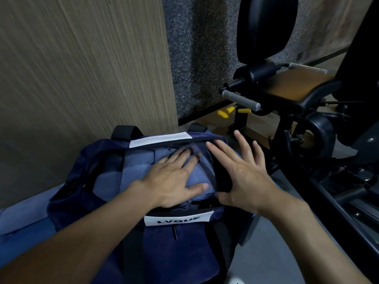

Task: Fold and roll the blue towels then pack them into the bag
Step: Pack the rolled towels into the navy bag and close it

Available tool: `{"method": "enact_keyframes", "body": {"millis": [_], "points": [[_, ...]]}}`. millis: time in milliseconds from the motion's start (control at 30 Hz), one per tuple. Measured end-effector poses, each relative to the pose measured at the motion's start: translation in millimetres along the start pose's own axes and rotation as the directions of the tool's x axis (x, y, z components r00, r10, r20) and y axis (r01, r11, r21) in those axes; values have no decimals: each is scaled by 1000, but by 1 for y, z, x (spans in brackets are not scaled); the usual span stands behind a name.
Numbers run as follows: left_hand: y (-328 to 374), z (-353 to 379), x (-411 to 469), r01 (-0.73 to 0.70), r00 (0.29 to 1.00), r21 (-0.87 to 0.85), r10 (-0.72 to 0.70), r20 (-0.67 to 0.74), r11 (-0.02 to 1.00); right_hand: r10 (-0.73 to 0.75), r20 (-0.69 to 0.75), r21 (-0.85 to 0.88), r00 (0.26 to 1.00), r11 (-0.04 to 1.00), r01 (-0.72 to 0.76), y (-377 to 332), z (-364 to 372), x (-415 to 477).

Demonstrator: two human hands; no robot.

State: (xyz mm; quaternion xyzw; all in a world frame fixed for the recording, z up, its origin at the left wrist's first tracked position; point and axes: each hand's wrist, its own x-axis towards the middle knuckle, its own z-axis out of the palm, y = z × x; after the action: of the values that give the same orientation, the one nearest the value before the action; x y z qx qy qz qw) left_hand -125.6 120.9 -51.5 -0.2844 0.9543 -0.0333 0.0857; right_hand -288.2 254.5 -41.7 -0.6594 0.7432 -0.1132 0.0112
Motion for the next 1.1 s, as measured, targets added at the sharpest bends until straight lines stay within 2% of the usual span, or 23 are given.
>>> {"method": "enact_keyframes", "body": {"millis": [133, 333, 800, 1000, 1100], "points": [[-3, 5, -2, -11, 1000, 16, 12, -23, 1000, 10, -67, 28, 998, 1000, -8, 0, 2, 1], [-3, 13, -7, -62, 996, -11, 61, -66, 998, 113, -21, 210, 993, 972, -106, 10, 9, 7], [-3, 11, -5, -68, 998, 46, 69, -12, 997, 84, -74, 261, 994, 963, -62, 2, 13, 12], [-2, 0, -20, -55, 997, -39, 52, -64, 998, 66, -127, 304, 990, 952, -24, -7, 11, 9], [-6, -8, -46, -46, 992, -178, 24, -122, 983, 38, -179, 318, 983, 948, 21, -23, 9, 8]]}}
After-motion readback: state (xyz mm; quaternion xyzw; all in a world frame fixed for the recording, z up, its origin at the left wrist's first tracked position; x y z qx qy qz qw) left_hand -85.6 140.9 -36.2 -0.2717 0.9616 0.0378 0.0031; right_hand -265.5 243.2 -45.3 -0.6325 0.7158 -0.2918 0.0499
